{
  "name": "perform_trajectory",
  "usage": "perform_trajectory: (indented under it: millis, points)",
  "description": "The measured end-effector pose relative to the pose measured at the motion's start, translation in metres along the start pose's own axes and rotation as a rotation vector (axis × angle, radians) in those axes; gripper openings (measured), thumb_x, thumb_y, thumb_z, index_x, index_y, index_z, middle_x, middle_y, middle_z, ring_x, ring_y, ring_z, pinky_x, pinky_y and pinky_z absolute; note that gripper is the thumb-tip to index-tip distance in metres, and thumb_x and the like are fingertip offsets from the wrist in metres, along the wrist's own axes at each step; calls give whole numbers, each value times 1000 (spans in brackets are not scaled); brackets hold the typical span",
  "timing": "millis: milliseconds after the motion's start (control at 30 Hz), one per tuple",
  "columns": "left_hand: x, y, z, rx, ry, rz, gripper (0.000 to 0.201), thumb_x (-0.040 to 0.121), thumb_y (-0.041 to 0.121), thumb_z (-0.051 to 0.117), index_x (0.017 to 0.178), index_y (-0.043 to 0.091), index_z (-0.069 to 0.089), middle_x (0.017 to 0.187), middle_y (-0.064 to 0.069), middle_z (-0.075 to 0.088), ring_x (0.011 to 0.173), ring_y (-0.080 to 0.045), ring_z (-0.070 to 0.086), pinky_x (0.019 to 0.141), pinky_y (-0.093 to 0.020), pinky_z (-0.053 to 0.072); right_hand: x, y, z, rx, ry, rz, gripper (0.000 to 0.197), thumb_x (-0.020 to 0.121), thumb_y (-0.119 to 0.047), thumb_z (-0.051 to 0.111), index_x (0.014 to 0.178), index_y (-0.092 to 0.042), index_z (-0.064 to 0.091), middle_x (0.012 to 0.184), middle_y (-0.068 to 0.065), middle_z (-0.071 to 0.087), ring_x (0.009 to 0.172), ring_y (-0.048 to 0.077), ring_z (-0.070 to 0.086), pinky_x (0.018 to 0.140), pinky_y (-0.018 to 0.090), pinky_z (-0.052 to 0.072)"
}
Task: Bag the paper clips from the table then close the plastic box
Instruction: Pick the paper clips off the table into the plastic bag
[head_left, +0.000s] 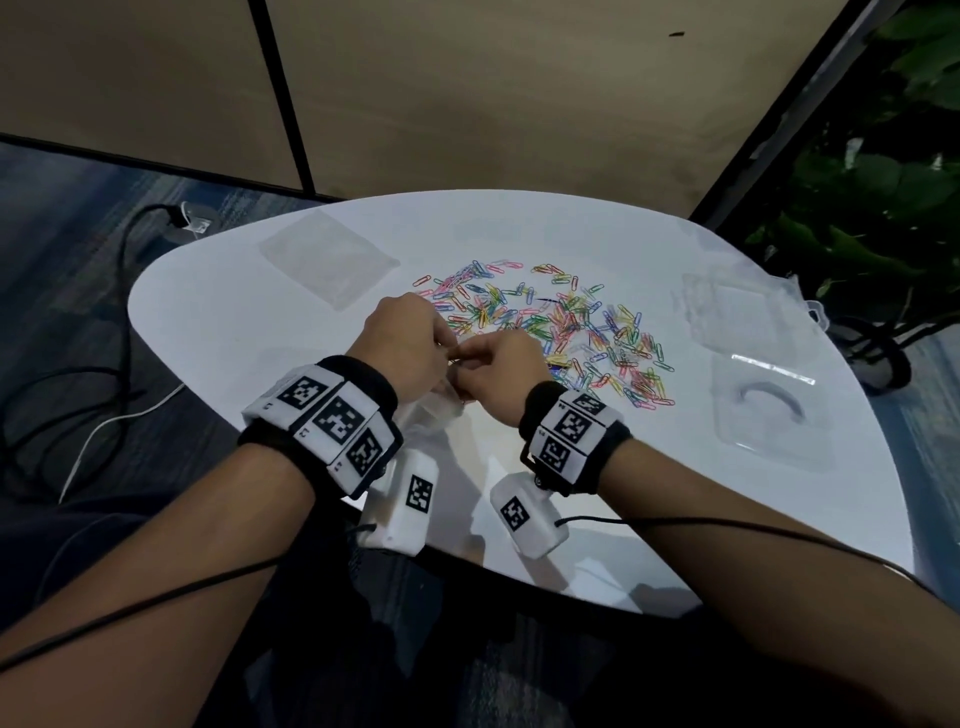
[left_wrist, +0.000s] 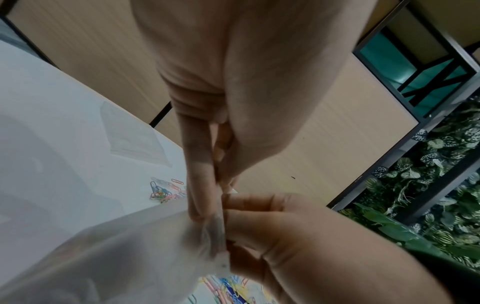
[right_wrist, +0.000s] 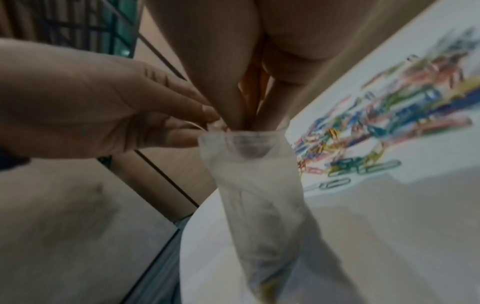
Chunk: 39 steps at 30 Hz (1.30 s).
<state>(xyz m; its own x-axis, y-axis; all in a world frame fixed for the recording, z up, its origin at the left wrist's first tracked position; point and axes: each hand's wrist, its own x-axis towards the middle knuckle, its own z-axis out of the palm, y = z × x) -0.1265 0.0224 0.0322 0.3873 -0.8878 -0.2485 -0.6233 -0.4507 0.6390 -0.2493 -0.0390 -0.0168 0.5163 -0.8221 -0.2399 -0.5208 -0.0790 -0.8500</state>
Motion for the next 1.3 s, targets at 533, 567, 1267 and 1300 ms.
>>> perform_trajectory:
  millis: [533, 567, 1267, 1300]
  points:
    - [2, -14, -11, -106, 52, -35, 24, 90, -2, 57, 100, 5, 77, 90, -11, 76, 73, -26, 77, 88, -40, 61, -7, 39, -74, -511, 4, 30, 38, 85, -12, 64, 123, -18, 65, 118, 5, 68, 101, 16, 64, 99, 37, 52]
    - [1, -15, -12, -99, 52, -35, 24, 90, -3, 57, 99, 5, 78, 88, -10, 75, 72, -25, 77, 88, -39, 61, -9, 58, -86, -707, -70, 171, 57, 83, -25, 71, 137, -19, 52, 134, 10, 57, 115, 22, 58, 104, 39, 47]
    - [15, -12, -1, -96, 12, -56, 24, 88, -5, 61, 102, 6, 77, 102, -10, 76, 74, -26, 77, 83, -39, 63, 48, 103, -22, -718, 137, 26, 42, 92, -18, 61, 133, -22, 58, 147, 15, 36, 115, 35, 57, 99, 35, 48]
    - [16, -12, -1, -91, 8, -61, 24, 88, -5, 61, 102, 7, 77, 101, -10, 76, 74, -25, 77, 82, -39, 63, 49, 103, -22, -748, 126, -12, 36, 93, -13, 59, 128, -18, 63, 139, 16, 45, 111, 35, 59, 96, 34, 49]
